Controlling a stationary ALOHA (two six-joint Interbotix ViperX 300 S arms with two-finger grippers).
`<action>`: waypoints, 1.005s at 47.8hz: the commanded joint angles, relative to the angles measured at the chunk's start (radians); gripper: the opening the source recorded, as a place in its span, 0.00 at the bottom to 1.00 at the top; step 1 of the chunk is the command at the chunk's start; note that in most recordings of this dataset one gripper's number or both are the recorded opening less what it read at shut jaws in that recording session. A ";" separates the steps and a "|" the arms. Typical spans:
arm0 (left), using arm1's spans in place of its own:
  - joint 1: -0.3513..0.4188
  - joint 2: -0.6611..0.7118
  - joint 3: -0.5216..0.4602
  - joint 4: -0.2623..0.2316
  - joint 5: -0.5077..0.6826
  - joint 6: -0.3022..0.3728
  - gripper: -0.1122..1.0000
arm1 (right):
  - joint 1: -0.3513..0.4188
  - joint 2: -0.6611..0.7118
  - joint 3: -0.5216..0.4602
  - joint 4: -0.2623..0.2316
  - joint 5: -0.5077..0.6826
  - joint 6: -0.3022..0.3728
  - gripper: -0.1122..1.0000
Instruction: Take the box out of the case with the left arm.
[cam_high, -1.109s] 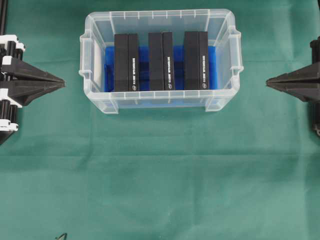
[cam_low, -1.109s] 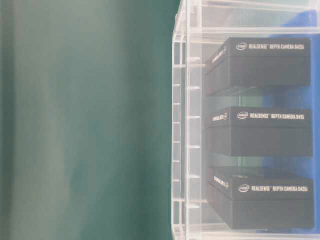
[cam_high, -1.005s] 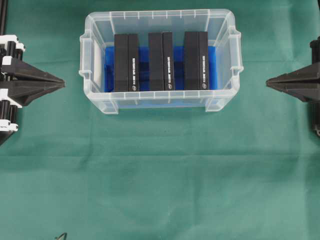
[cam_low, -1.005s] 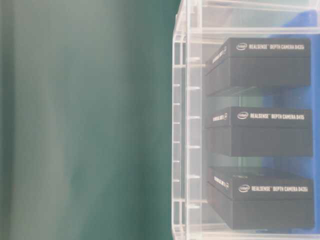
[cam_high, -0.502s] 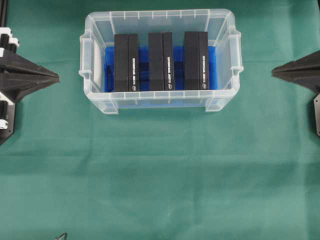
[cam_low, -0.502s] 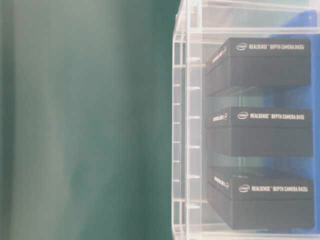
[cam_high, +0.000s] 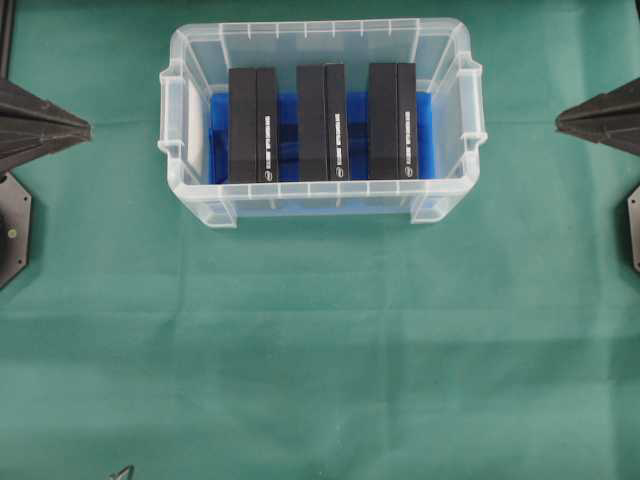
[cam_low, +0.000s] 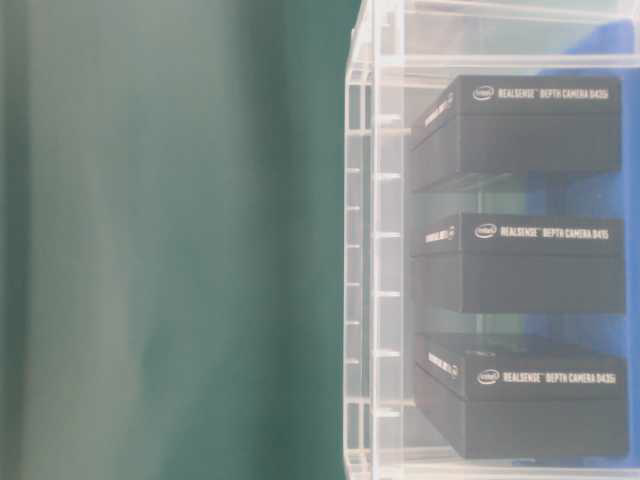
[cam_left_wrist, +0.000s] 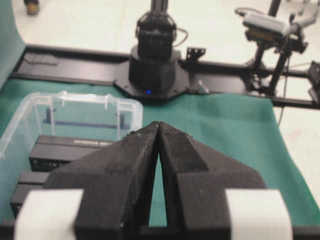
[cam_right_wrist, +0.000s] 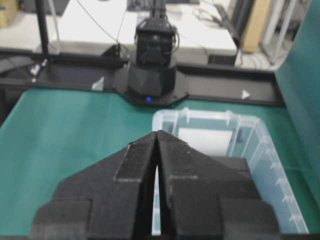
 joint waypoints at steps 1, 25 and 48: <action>-0.002 0.011 -0.043 0.002 0.028 -0.003 0.10 | 0.000 0.008 -0.032 0.000 0.023 0.009 0.13; -0.034 0.158 -0.276 -0.002 0.765 -0.052 0.10 | 0.002 0.123 -0.210 -0.002 0.796 0.072 0.13; -0.071 0.265 -0.357 -0.003 1.212 -0.255 0.10 | 0.002 0.242 -0.299 -0.008 1.259 0.087 0.13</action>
